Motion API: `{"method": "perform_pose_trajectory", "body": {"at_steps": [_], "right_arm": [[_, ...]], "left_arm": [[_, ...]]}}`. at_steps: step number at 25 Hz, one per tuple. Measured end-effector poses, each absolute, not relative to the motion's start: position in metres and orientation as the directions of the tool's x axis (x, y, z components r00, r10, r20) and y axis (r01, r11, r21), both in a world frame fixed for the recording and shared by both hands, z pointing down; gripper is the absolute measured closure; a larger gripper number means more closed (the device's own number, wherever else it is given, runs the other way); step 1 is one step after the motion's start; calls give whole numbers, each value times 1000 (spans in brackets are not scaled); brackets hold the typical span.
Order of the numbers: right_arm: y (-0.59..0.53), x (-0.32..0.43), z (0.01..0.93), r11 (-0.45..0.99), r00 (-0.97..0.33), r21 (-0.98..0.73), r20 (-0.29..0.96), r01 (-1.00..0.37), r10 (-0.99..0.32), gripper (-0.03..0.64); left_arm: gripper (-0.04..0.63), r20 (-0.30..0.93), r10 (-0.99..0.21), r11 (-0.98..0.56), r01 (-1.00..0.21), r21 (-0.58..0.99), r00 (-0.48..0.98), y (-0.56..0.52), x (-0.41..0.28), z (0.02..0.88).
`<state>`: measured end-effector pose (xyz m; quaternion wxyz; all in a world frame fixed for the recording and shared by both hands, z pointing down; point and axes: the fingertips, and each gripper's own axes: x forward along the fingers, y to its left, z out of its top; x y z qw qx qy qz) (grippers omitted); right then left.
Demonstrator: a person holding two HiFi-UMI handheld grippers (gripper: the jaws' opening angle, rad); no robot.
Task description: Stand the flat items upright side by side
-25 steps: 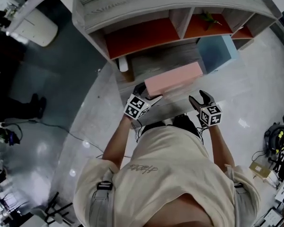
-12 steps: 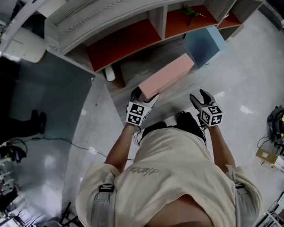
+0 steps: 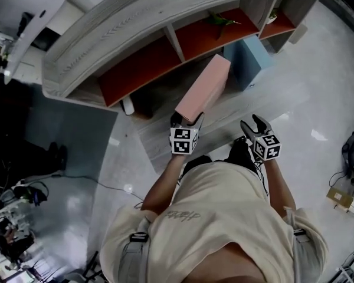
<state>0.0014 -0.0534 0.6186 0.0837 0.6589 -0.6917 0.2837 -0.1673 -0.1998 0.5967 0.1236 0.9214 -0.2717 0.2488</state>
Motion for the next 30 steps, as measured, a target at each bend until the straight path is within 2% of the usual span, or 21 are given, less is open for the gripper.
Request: {"method": "perform_pose_trajectory", "body": {"at_steps": [9, 12, 21, 26, 30], "right_arm": [[-57, 77, 620, 0, -163, -329, 466, -944, -870, 362], [-59, 102, 625, 7, -171, -337, 462, -942, -870, 362], [-65, 173, 643, 60, -227, -352, 454, -934, -861, 364], [-73, 189, 649, 100, -277, -376, 453, -921, -848, 364], [-73, 188, 652, 150, -325, -380, 453, -913, -830, 364]], "left_arm": [[254, 593, -517, -714, -693, 99, 617, -214, -95, 594], [253, 606, -548, -696, -716, 52, 577, -218, -72, 593], [252, 599, -652, -562, -826, 29, 465, -235, -30, 593], [251, 604, -680, -490, -870, 49, 417, -242, -18, 592], [256, 623, -656, -507, -860, 56, 427, -236, 4, 593]]}}
